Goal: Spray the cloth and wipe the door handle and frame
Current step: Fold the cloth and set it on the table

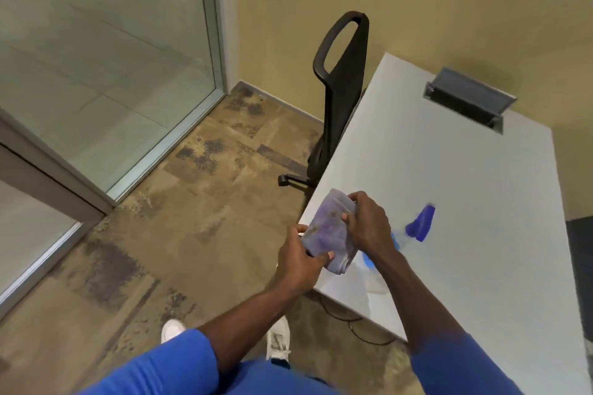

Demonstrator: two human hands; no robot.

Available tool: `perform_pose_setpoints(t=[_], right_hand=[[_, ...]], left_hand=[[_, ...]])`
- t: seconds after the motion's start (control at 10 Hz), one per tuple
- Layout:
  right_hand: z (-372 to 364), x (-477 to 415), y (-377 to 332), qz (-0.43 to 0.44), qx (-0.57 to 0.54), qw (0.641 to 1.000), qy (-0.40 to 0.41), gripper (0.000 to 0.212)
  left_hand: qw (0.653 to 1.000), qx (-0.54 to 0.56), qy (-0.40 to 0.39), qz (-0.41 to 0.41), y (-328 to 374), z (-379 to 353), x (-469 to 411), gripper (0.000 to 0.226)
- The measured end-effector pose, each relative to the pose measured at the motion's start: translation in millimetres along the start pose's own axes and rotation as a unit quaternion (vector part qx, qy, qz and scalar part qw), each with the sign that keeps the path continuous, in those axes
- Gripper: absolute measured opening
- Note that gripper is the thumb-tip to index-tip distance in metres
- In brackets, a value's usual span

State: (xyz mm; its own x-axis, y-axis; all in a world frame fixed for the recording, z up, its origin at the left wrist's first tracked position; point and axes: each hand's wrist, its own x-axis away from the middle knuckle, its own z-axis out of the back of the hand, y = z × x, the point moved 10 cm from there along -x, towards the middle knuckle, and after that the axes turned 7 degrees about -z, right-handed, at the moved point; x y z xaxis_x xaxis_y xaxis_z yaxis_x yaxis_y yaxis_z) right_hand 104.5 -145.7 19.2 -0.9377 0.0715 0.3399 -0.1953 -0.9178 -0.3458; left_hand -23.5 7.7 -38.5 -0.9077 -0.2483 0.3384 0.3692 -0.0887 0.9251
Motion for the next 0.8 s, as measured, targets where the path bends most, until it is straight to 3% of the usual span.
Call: perform_pose_setpoints(t=[0.1, 0.2, 0.3, 0.4, 0.6, 0.8], right_hand=[[-31.2, 6.2, 26.8, 0.003, 0.325, 0.938, -0.122, 0.043], [-75.4, 6.2, 66.4, 0.065, 0.683, 0.68, -0.259, 0.05], [-38.0, -33.2, 51.1, -0.004, 0.228, 0.972, -0.057, 0.022], [-29.1, -44.4, 46.5, 0.109, 0.141, 0.984, 0.003, 0.018], [-48.7, -51.0, 37.1, 0.161, 0.192, 0.968, 0.004, 0.015], [-80.6, -63.6, 43.4, 0.173, 0.427, 0.887, 0.013, 0.076]], left_hand=[[0.999, -0.051, 0.01, 0.011, -3.5, -37.5, -1.4, 0.068], [0.99, -0.14, 0.016, 0.023, -3.0, -57.3, -4.6, 0.071], [0.961, -0.274, 0.018, -0.01, -1.3, -67.6, -16.4, 0.063], [0.918, -0.394, 0.004, -0.038, -10.8, -79.2, -24.9, 0.056], [0.859, -0.506, 0.007, -0.074, -24.6, -94.5, -32.4, 0.049], [0.836, -0.542, -0.032, -0.078, -28.5, -102.2, -39.5, 0.062]])
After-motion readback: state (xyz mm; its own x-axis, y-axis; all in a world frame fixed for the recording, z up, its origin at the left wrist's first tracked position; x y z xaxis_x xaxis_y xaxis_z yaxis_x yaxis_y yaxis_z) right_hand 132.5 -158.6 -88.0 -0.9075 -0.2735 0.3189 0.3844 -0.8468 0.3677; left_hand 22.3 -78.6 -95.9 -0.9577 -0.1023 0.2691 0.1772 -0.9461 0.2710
